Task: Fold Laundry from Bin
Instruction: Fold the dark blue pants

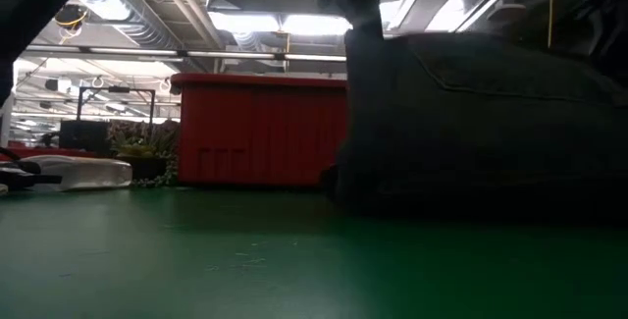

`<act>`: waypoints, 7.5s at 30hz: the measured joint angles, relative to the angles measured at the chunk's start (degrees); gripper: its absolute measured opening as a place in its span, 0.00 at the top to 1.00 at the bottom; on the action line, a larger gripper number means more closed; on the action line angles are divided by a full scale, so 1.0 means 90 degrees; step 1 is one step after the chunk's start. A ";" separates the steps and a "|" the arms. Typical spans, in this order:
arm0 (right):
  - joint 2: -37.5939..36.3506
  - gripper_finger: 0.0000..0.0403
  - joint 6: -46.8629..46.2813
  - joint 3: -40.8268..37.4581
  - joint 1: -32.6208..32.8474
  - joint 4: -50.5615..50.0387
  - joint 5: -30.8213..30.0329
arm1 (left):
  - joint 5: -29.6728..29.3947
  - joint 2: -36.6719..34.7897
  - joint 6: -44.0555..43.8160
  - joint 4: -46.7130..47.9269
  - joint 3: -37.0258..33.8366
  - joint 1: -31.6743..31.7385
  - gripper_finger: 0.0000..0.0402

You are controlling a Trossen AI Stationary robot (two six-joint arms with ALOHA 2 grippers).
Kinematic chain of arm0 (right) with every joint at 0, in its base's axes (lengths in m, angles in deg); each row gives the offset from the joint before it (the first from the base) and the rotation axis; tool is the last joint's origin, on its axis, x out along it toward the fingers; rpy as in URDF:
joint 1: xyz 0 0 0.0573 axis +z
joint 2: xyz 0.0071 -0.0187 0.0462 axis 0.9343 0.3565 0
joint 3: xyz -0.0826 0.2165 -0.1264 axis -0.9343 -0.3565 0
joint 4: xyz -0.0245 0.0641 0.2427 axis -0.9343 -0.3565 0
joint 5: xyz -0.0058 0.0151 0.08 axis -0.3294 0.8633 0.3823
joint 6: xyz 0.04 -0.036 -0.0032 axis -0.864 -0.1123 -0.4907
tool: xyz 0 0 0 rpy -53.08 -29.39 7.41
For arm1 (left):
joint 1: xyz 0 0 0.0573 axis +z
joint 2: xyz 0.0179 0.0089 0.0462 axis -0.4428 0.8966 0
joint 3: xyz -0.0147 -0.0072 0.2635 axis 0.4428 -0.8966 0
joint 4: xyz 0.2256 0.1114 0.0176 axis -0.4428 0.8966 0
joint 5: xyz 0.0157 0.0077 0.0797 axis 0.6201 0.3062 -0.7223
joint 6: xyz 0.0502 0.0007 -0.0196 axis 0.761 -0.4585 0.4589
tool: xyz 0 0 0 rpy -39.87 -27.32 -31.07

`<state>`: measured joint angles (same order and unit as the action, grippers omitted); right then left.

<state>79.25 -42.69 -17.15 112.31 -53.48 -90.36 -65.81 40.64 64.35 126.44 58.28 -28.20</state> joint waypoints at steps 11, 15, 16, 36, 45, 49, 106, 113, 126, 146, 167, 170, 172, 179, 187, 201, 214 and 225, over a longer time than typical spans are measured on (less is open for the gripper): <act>0.0058 0.82 0.0000 -0.0538 -0.1075 -0.0251 -0.0066 | -0.0206 0.0631 0.0669 -0.0676 -0.0027 0.0651 1.00; 0.0074 0.82 0.0101 -0.0642 -0.1301 -0.0187 0.0330 | -0.0122 0.0670 0.0970 -0.1177 -0.0185 0.0797 1.00; 0.0102 0.82 0.0158 -0.0642 -0.1321 -0.0175 0.0420 | -0.0114 0.0670 0.1058 -0.1382 -0.0293 0.0825 1.00; 0.0158 0.74 0.0508 -0.0642 -0.1304 -0.0006 0.0762 | -0.0204 0.0661 0.1688 -0.3532 -0.1949 0.1120 0.90; 0.0157 0.57 0.0509 -0.0527 -0.1303 0.0081 0.1034 | -0.0219 0.0671 0.1745 -0.3788 -0.1986 0.1123 0.70; 0.0152 0.56 0.0513 -0.0316 -0.1301 -0.0091 0.1496 | -0.0216 0.0673 0.1701 -0.3836 -0.1667 0.1064 0.67; 0.3326 0.55 0.2181 0.0127 -0.1299 0.1823 0.1710 | 0.1567 0.0668 -0.1058 -0.1128 -0.1451 -0.0281 0.67; 0.3326 0.55 0.2184 0.0125 -0.1296 0.1808 0.1757 | 0.2010 0.0648 -0.1253 -0.1568 -0.1790 -0.0356 0.67; 0.3326 0.55 0.2480 0.0125 -0.1296 0.1836 0.1749 | 0.1676 0.0648 -0.1254 -0.1797 -0.2068 -0.0409 0.98; 0.3592 0.56 0.2630 -0.0132 -0.0235 0.2165 0.1991 | 0.0381 0.0673 -0.1216 0.0037 -0.1983 -0.0548 1.00; 0.3603 0.55 0.2334 0.0368 -0.0084 0.1403 0.2061 | 0.2747 0.0673 -0.1386 -0.0606 -0.1583 -0.0904 1.00; 0.3601 0.55 0.2330 0.0372 -0.0087 0.1551 0.2057 | 0.2651 0.0673 -0.1259 -0.1262 -0.1622 -0.1097 1.00; 0.3601 0.55 0.2324 0.0373 -0.0087 0.1619 0.2065 | 0.2634 0.0673 -0.0998 -0.1565 -0.1639 -0.1185 1.00; 0.3596 0.55 0.2317 0.0377 -0.0089 0.1713 0.2228 | 0.2506 0.0673 -0.0916 -0.1628 -0.1647 -0.1273 0.83; 0.3596 0.55 0.2317 0.0380 -0.0089 0.1723 0.2248 | 0.2374 0.0665 -0.2439 -0.1794 -0.2107 -0.1342 0.63; 0.3596 0.55 0.2320 0.0382 -0.0089 0.1723 0.2241 | 0.2402 0.0663 -0.3413 -0.3369 -0.2841 -0.1271 0.66; 0.3596 0.55 0.2320 0.0385 -0.0094 0.1745 0.2221 | 0.2265 0.0663 -0.3417 -0.2773 -0.2841 -0.1006 0.66; 0.3596 0.55 0.2320 0.0385 -0.0092 0.1738 0.2156 | 0.2049 0.0663 -0.3377 -0.2910 -0.2841 -0.1023 0.68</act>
<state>111.61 -21.81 -13.68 111.49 -37.85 -70.96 -47.37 46.61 33.96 100.25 32.71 -37.41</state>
